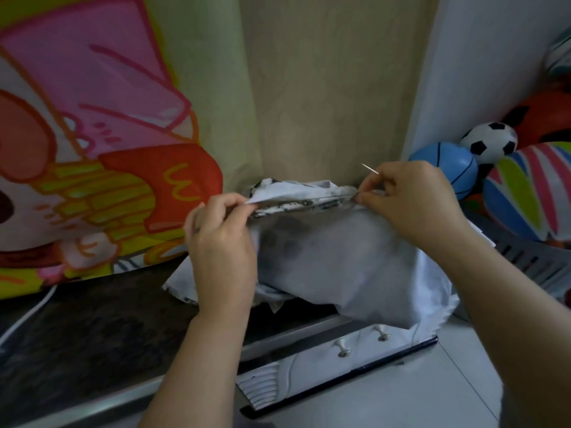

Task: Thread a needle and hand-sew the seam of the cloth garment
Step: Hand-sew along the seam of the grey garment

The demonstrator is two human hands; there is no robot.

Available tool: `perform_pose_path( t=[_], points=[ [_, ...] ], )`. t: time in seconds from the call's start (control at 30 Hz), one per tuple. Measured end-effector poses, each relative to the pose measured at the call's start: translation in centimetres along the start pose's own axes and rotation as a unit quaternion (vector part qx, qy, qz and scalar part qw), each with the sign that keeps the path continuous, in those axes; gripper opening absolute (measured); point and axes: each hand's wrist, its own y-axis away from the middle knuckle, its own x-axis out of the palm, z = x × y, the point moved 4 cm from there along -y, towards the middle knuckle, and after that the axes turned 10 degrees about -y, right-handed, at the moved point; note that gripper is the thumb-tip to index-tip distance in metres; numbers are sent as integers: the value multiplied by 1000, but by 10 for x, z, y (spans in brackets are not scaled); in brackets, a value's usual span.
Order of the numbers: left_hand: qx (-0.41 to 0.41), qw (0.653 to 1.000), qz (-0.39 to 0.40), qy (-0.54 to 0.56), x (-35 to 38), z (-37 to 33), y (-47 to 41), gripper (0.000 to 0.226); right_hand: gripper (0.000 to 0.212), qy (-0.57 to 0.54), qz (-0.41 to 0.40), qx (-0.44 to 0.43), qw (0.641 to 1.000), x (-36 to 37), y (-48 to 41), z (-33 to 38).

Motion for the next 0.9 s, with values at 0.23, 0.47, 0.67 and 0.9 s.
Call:
perform_pose_path(
  t=[0.23,0.47,0.67,0.9],
  points=[
    [-58,834,532,-133,69,24,49,35,20,20,189,66,979,31,8,-17],
    [-98,832,527,-141,38,-4,45,85,18,-38,186,48,981,33,5,-13],
    [-47,959,280,-1,30,-50,35,39,16,-57,188,37,980,34,6,-12],
    [-31,978,181,101,38,-59,32,17,17,-47,186,31,981,29,5,-11]
  ],
)
